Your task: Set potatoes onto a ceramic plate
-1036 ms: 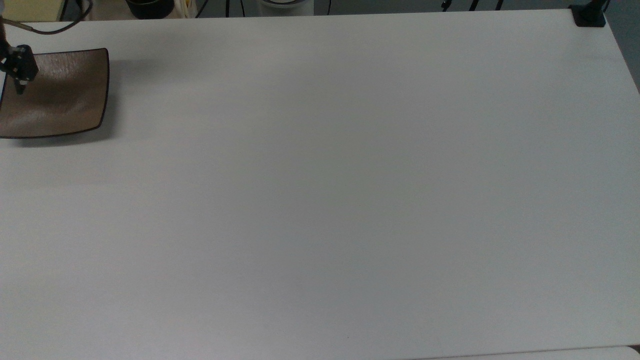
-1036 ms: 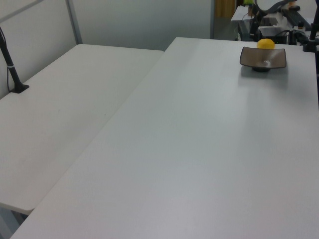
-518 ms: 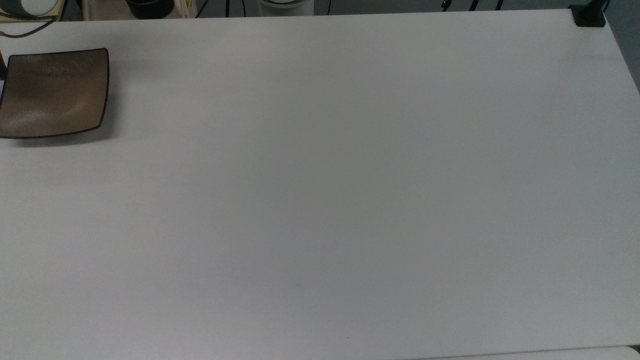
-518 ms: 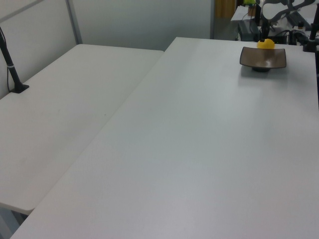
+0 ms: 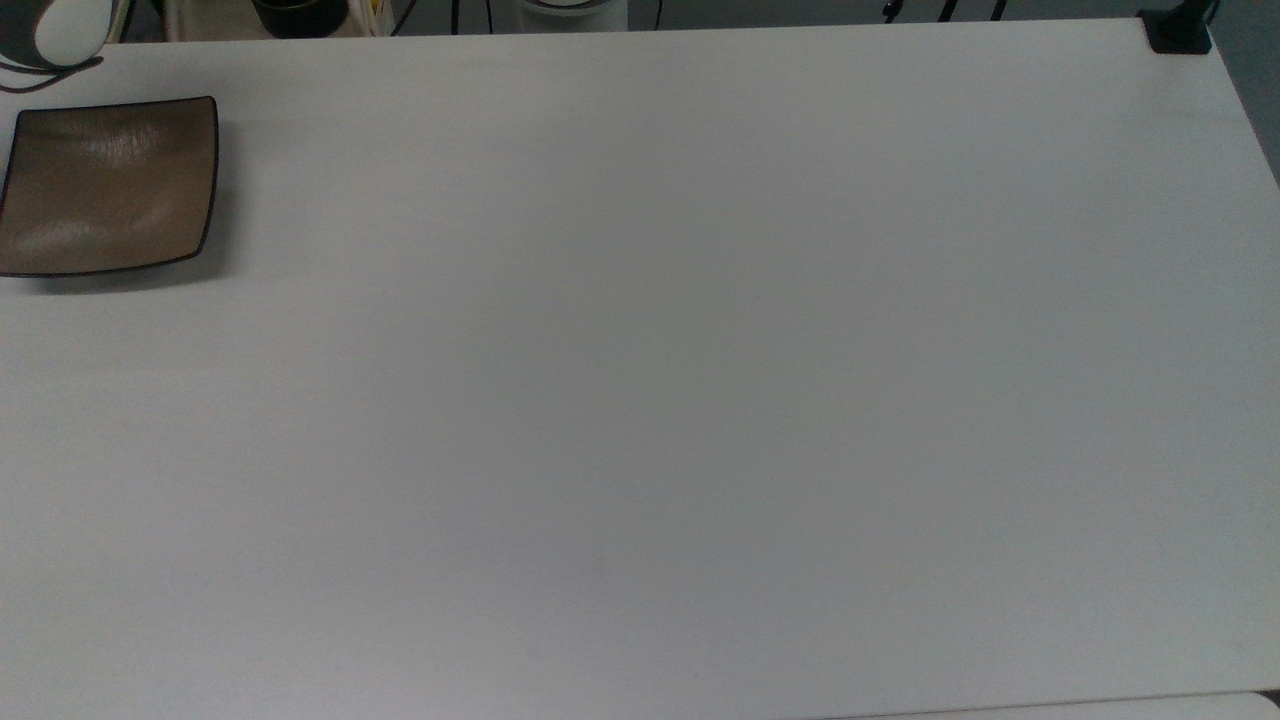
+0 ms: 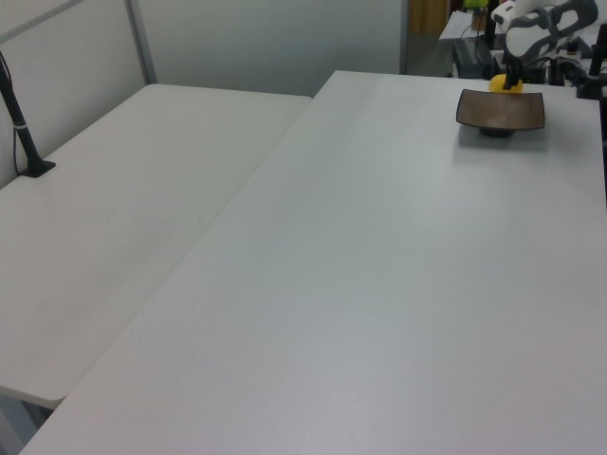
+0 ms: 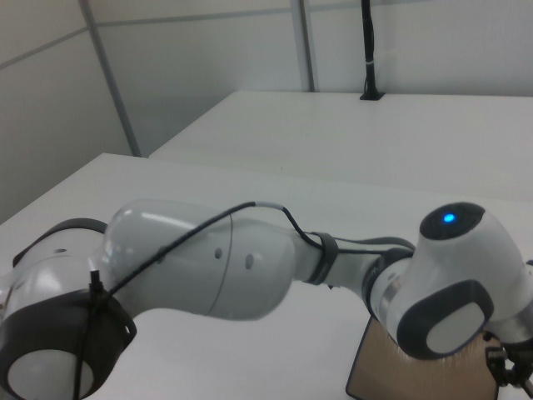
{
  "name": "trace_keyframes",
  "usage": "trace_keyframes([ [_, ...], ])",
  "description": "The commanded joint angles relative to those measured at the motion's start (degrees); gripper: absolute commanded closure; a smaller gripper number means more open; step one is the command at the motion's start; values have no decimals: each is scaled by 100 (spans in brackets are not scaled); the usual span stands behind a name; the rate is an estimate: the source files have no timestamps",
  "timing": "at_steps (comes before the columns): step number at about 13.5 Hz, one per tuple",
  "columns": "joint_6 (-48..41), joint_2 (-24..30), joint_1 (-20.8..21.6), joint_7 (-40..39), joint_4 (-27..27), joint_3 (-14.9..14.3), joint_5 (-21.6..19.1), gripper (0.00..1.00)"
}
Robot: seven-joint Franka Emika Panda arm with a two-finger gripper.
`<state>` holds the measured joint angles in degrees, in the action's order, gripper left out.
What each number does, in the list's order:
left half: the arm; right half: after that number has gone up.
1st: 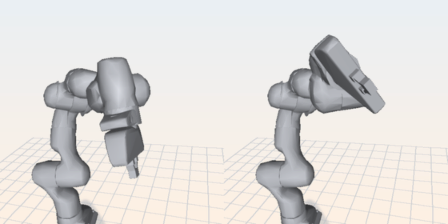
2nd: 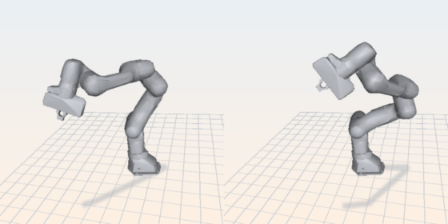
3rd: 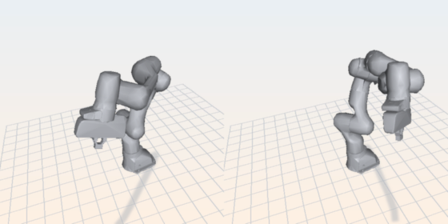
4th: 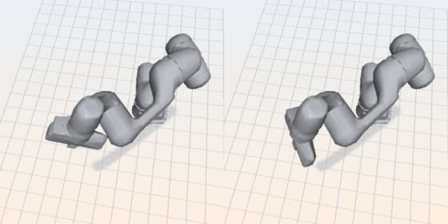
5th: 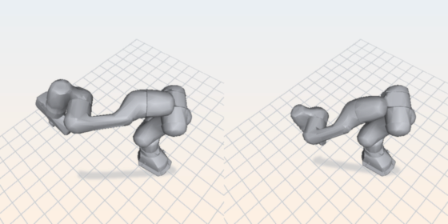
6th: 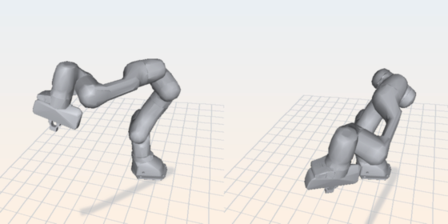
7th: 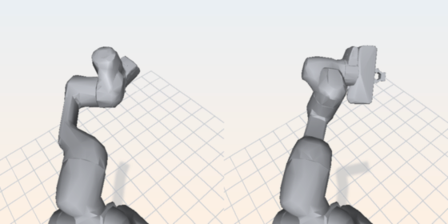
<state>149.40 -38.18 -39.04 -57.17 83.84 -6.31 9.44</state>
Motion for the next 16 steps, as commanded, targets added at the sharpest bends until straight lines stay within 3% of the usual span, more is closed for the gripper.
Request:
trace_keyframes([
  [1,378,-295,-95,-224,-166,25,58,0],
  [8,677,-480,-148,-233,-166,16,67,0],
  [10,686,-489,-148,-242,-166,7,111,5],
  [11,686,-489,-148,-242,-149,16,215,18],
  [12,678,-489,-148,-251,-140,16,277,40],
  [13,678,-489,-148,-268,-140,16,278,48],
  [14,678,-489,-139,-260,-149,16,278,54],
  [16,678,-472,-130,-233,-149,34,278,56],
])
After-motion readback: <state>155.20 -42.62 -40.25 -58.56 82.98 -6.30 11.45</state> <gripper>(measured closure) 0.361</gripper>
